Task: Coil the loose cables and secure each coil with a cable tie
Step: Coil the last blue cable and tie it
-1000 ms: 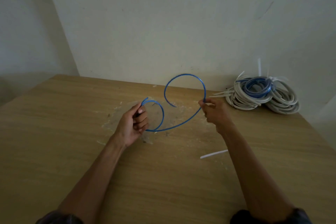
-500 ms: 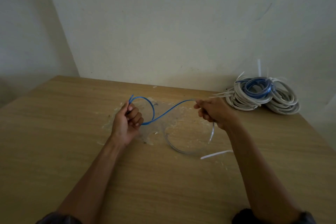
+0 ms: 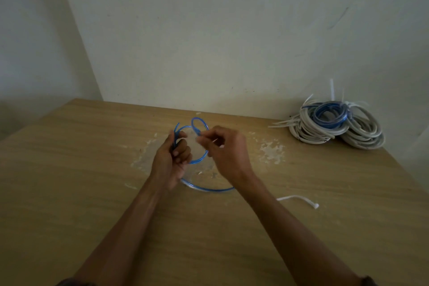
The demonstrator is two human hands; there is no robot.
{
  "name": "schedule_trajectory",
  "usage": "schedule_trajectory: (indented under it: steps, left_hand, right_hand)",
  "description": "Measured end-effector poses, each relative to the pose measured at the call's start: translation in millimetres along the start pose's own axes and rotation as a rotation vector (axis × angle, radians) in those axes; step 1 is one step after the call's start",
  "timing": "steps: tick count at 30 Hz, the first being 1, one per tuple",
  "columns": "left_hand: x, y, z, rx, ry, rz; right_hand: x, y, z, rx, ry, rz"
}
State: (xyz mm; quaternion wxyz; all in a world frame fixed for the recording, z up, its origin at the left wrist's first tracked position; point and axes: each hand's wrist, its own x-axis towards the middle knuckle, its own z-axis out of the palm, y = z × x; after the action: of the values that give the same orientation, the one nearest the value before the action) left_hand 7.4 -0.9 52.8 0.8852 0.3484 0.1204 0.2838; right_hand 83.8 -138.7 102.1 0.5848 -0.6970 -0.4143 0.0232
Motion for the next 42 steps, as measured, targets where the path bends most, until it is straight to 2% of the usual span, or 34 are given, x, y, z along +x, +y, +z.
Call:
schedule_trajectory:
  steps: [4,7,15,19,21,24,27,33,39,42]
  left_hand:
    - [-2.7,-1.8,8.7,-0.019,0.122,-0.018]
    - [-1.9,-0.5,2.8,-0.037,0.083,-0.059]
    - [-10.6,-3.1,11.8,-0.247,0.070,-0.105]
    - [-10.2,3.3,8.9,-0.230,0.055,-0.042]
    - [-9.9,6.1,7.3,-0.188,0.034,-0.030]
    - [-10.0,4.0,7.2,-0.099,-0.018,-0.045]
    - [-10.9,-0.3,7.8,-0.066,-0.058,-0.062]
    - [-12.9,-1.0,12.1,-0.093,-0.100,-0.081]
    - [-15.8,8.3,13.7,-0.047,-0.209,-0.163]
    - [-15.6,8.5,14.9,-0.027,-0.182,-0.182]
  right_hand:
    - [-17.7,13.9,28.7,-0.484,-0.094,-0.255]
    - [-22.5,22.4,33.6,-0.570,-0.177,-0.367]
    - [-10.2,30.8,14.8,-0.481,-0.283,-0.236]
    - [-9.8,38.3,12.9,-0.355,0.086,-0.052]
    - [-8.6,38.0,9.1,-0.306,0.086,0.042]
    - [-7.0,41.6,9.8,-0.393,-0.040,-0.048]
    - [-4.4,42.5,11.0,-0.442,-0.060,-0.109]
    - [-0.3,38.6,-2.5,-0.529,-0.096,-0.106]
    - [3.9,42.1,-7.1,-0.499,-0.077,-0.099]
    - [6.4,42.2,-13.9,-0.456,-0.100,-0.063]
